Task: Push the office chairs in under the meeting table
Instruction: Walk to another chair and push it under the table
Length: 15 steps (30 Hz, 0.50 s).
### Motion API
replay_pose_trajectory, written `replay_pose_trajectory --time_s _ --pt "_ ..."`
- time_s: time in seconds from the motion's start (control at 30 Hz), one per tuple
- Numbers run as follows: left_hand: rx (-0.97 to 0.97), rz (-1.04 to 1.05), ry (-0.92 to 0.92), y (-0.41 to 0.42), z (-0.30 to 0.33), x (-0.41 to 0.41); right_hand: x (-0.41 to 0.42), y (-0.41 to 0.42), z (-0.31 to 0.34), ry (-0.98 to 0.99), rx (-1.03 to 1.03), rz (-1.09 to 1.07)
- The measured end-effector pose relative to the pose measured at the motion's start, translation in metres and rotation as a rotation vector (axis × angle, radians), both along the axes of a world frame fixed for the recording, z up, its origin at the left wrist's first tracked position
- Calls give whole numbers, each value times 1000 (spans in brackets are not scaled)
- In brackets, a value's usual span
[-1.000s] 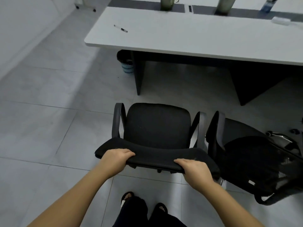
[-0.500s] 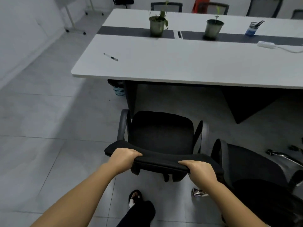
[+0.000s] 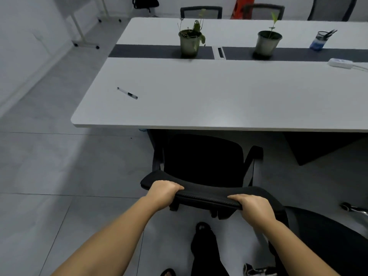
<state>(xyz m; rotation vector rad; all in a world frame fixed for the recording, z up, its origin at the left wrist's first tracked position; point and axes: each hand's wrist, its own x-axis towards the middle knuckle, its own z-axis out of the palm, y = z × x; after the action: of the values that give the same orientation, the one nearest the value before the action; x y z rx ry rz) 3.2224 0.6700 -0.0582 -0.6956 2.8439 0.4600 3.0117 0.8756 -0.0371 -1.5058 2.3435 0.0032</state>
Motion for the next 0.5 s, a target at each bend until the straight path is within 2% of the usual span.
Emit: replay_pose_trajectory --time_s 0.27,0.5 --pt "-28 86 -52 -69 1 -83 -96 -85 2 -20 8 81" --pt "-34 160 -107 -112 6 -114 -140 -146 2 -12 8 167"
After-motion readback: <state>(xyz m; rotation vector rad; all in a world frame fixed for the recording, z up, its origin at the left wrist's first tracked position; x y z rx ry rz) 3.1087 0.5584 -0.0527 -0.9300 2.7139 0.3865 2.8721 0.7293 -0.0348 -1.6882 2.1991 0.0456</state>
